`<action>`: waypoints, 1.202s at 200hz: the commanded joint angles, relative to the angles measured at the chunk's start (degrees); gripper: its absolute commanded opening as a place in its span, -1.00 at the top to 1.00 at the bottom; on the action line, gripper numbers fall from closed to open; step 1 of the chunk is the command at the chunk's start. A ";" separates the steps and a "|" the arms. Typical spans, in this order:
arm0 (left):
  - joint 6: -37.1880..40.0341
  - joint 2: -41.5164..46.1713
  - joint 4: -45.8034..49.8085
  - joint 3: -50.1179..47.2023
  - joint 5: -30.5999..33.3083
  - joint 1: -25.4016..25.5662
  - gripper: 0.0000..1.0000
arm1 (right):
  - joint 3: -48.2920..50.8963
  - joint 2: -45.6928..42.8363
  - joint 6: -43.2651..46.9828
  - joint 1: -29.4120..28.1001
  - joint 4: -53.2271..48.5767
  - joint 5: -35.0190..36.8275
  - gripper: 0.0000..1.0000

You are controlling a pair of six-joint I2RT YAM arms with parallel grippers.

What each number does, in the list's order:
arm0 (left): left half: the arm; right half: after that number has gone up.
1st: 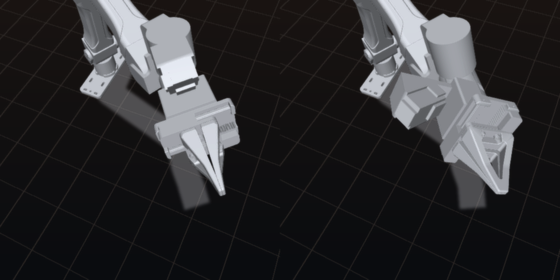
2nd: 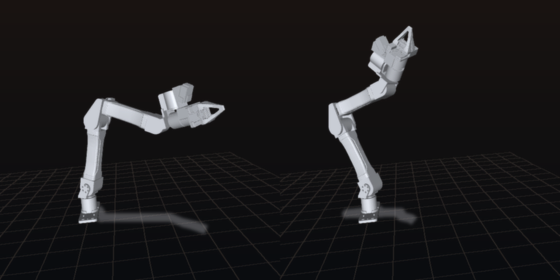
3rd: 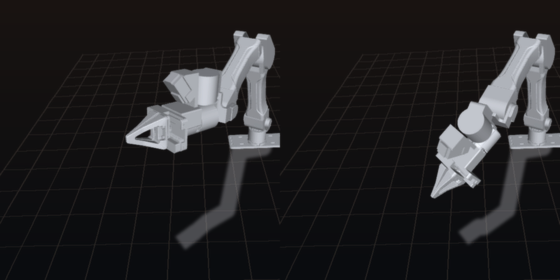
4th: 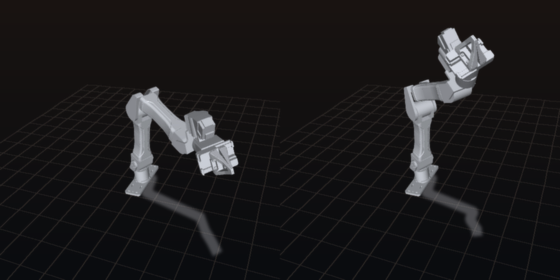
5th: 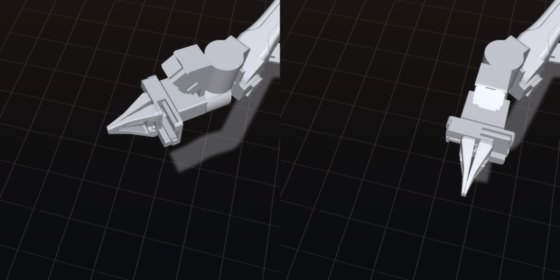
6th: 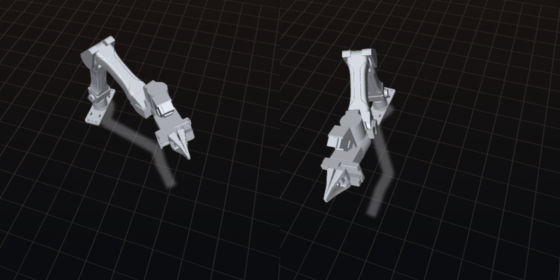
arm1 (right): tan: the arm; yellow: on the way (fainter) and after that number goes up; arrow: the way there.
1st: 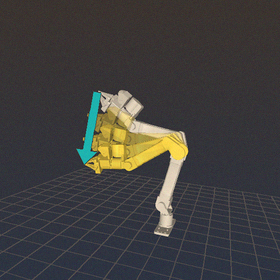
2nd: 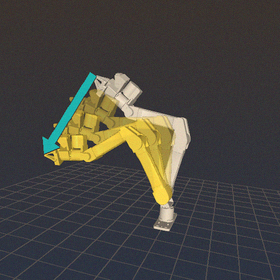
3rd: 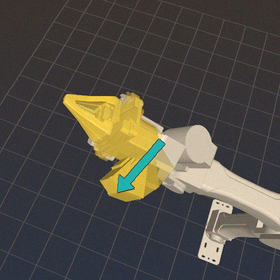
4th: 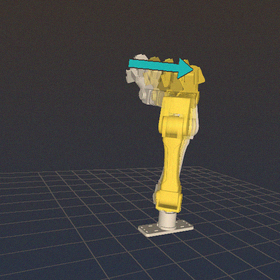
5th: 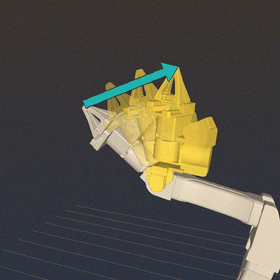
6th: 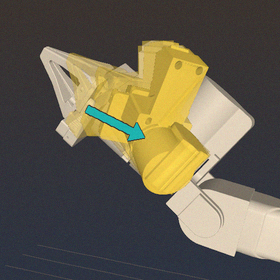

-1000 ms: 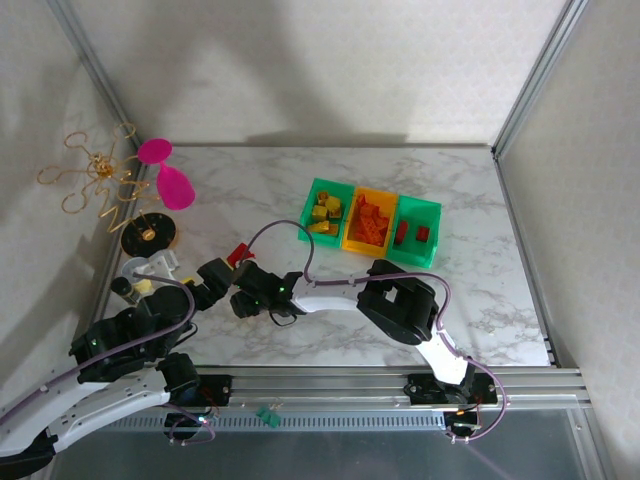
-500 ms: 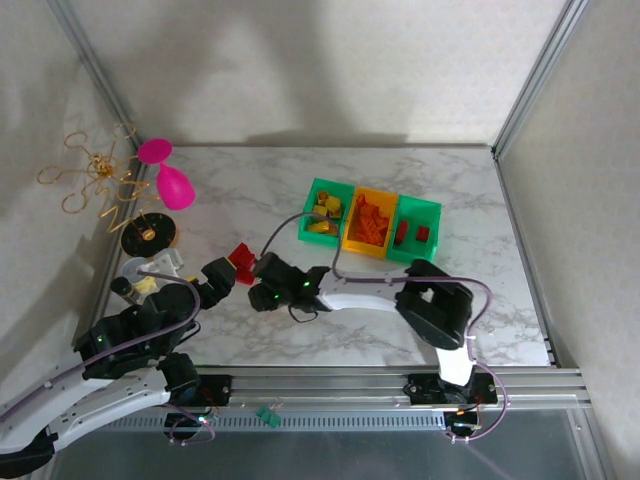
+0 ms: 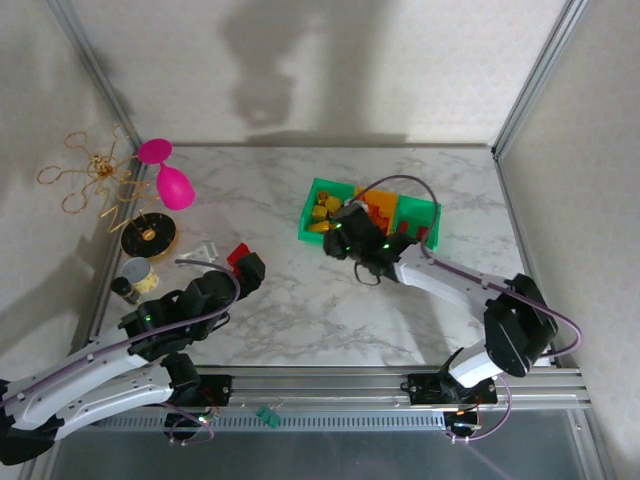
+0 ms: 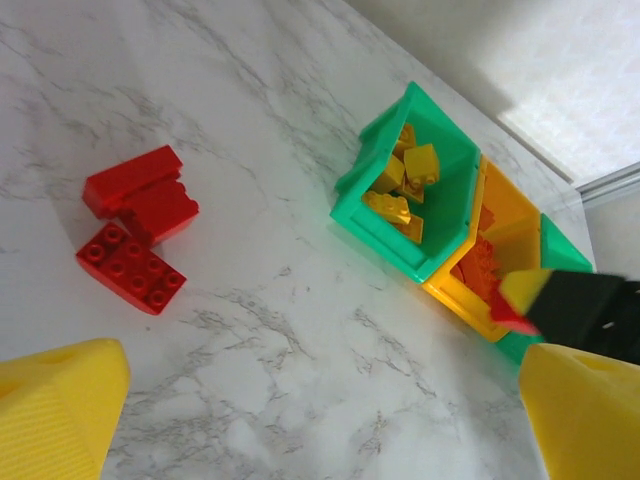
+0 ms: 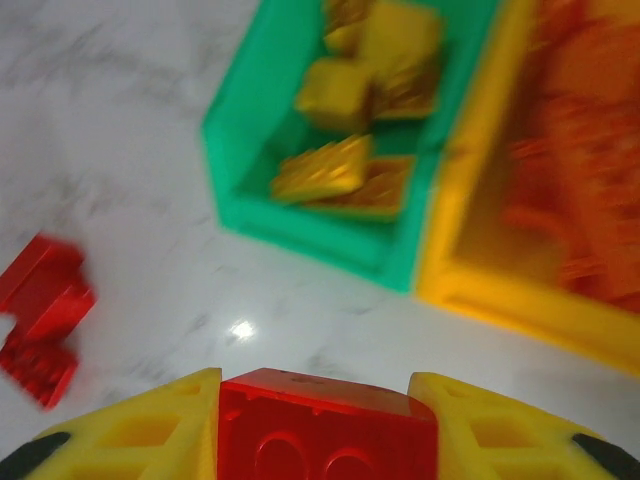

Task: Sort the legos into containers by color
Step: Place the lego in the container.

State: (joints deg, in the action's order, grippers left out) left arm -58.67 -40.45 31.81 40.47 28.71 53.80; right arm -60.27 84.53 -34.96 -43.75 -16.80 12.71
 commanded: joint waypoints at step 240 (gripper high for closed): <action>2.41 -7.92 -12.53 -3.38 -2.72 -0.32 -0.99 | -4.85 4.05 8.59 23.81 -2.48 2.00 -0.42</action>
State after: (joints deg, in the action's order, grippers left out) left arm -54.92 -50.83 15.46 37.63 23.86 53.78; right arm -66.87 92.90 -27.18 -16.56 -18.06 16.45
